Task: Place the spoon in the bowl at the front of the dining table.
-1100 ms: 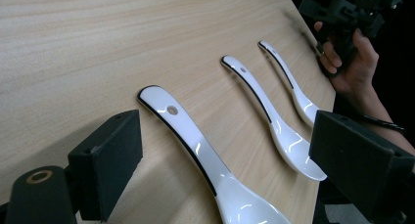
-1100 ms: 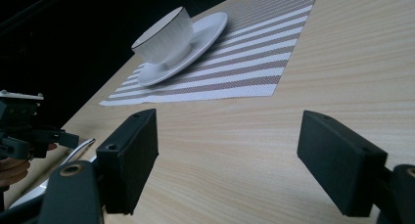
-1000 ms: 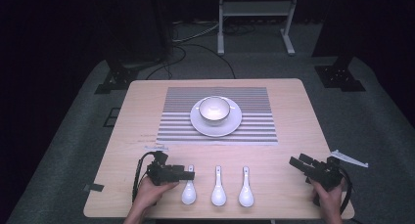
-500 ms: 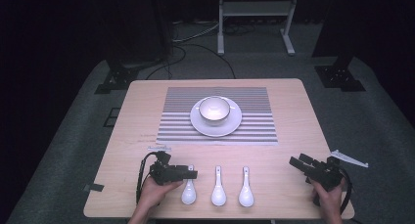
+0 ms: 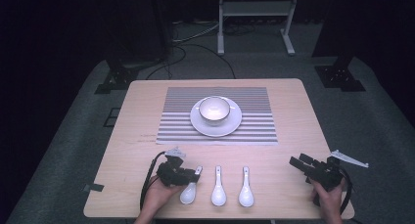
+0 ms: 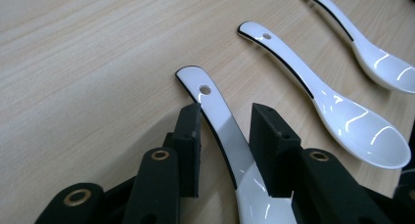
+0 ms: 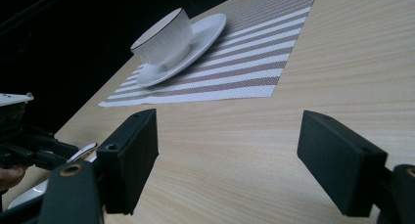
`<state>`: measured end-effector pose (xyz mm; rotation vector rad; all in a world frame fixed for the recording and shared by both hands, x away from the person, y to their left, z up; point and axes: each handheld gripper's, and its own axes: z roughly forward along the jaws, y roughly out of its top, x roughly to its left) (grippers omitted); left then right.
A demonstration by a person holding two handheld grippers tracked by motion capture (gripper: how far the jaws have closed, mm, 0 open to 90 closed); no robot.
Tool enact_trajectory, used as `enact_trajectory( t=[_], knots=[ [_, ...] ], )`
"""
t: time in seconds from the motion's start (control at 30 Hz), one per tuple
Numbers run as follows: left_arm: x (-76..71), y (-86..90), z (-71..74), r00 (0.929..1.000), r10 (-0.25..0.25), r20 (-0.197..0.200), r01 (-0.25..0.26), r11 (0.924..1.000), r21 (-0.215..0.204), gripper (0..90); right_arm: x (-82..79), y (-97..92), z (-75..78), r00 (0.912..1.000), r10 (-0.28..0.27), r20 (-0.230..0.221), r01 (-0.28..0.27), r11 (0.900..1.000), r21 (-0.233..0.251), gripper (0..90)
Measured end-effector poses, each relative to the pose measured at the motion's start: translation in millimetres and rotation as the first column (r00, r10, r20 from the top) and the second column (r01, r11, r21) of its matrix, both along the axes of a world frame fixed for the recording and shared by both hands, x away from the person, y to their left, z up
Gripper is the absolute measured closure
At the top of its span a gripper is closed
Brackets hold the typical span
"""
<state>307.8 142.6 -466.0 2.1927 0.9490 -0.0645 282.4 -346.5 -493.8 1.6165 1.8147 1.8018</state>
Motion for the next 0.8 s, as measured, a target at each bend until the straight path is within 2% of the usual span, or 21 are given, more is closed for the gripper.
enact_trajectory(
  t=[0.07, 0.1, 0.13, 0.27, 0.37, 0.47, 0.5, 0.6, 0.67, 0.7, 0.77, 0.8],
  knots=[
    [-1.1, -8.6, 1.4, 0.9989, -0.043, 0.02, 0.042, 0.9983, 0.041, 71.5, 0.0, 0.0, 0.0, 1.0, 0.0, 0.0, 0.0, 1.0, 0.0, 22.1],
    [-1.7, -14.4, 3.2, 0.9969, -0.066, 0.044, 0.062, 0.9944, 0.086, 78.4, 0.0, 0.0, 0.0, 1.0, -0.001, 0.0, 0.001, 1.0, 0.0, 22.1],
    [-1.7, -14.4, 3.2, 0.9969, -0.066, 0.044, 0.062, 0.9944, 0.086, 78.6, 0.0, 0.0, 0.0, 1.0, -0.001, 0.0, 0.001, 1.0, 0.0, 22.1],
    [1.3, -20.8, 7.6, 0.995, -0.093, 0.036, 0.087, 0.9851, 0.149, 80.3, -0.2, -0.1, 0.1, 1.0, -0.001, 0.0, 0.001, 1.0, 0.002, 22.1],
    [4.3, -20.3, 10.8, 0.9953, -0.09, 0.036, 0.083, 0.9843, 0.155, 83.5, -0.2, -0.1, 0.2, 1.0, 0.0, -0.001, 0.0, 1.0, 0.002, 22.1],
    [7.5, -15.9, 13.6, 0.9969, -0.074, 0.025, 0.071, 0.9906, 0.117, 84.0, -0.2, -0.2, 0.2, 1.0, 0.0, -0.001, 0.0, 1.0, 0.005, 22.1],
    [8.4, -14.1, 14.9, 0.9966, -0.078, 0.026, 0.074, 0.99, 0.12, 84.4, -0.2, -0.1, 0.3, 1.0, 0.001, -0.002, -0.001, 1.0, 0.005, 22.1],
    [10.4, -9.7, 16.6, 0.9971, -0.077, 0.002, 0.076, 0.9944, 0.073, 85.2, -0.2, -0.2, 0.2, 1.0, 0.001, -0.001, -0.001, 1.0, 0.005, 22.1],
    [13.5, -2.2, 19.5, 0.9973, -0.071, -0.022, 0.07, 0.9975, -0.008, 85.2, -0.3, -0.2, 0.3, 1.0, 0.001, -0.001, -0.001, 1.0, 0.004, 22.1],
    [13.5, -2.2, 19.5, 0.9973, -0.071, -0.022, 0.07, 0.9975, -0.008, 85.2, -0.3, -0.2, 0.3, 1.0, 0.001, -0.001, -0.001, 1.0, 0.004, 22.1],
    [16.9, 6.3, 24.3, 0.9973, -0.063, -0.038, 0.06, 0.9936, -0.096, 85.2, -0.2, -0.2, 0.2, 1.0, 0.0, -0.002, 0.0, 1.0, 0.005, 22.1],
    [16.9, 6.3, 24.3, 0.9973, -0.063, -0.038, 0.06, 0.9936, -0.096, 85.1, -0.3, -0.2, 0.3, 1.0, -0.001, -0.001, 0.001, 1.0, 0.005, 22.1]
  ],
)
